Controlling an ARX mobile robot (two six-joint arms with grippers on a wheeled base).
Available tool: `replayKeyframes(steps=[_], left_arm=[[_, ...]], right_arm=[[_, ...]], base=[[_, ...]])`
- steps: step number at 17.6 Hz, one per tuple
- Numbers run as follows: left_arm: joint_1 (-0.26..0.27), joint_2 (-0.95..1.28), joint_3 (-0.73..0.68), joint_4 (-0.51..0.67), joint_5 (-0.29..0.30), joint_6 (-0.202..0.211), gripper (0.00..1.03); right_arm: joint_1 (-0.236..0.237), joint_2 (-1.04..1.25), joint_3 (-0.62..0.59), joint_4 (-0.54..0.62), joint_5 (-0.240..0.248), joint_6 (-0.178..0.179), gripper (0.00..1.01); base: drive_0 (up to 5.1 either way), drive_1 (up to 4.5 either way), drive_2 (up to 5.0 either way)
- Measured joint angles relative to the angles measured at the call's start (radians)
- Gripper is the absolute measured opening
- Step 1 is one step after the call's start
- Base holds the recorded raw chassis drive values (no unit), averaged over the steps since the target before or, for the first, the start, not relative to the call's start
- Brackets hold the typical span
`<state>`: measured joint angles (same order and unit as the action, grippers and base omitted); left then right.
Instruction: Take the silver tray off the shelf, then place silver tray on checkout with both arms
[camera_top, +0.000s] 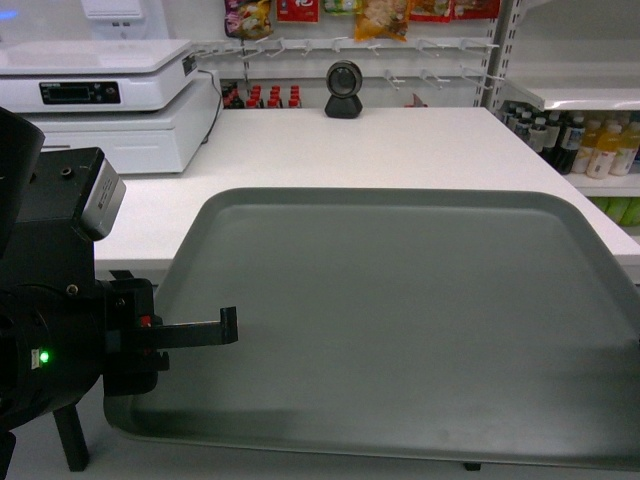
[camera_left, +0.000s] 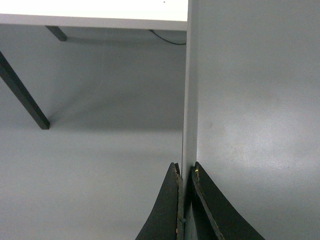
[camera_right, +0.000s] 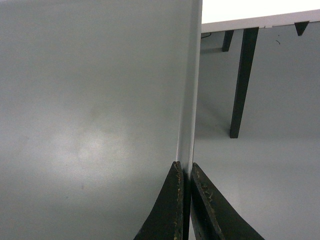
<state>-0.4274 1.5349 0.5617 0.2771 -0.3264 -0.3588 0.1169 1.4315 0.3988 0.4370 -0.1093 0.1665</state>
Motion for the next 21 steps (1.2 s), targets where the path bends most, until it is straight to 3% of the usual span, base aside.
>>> replayKeyframes(steps=[21], left_arm=[[0.0,0.001,0.0,-0.003,0.002,0.0,0.03]], right_arm=[[0.0,0.001,0.0,-0.003,0.0,0.0,0.03]], base=[[-0.1,4.28,-4.4]])
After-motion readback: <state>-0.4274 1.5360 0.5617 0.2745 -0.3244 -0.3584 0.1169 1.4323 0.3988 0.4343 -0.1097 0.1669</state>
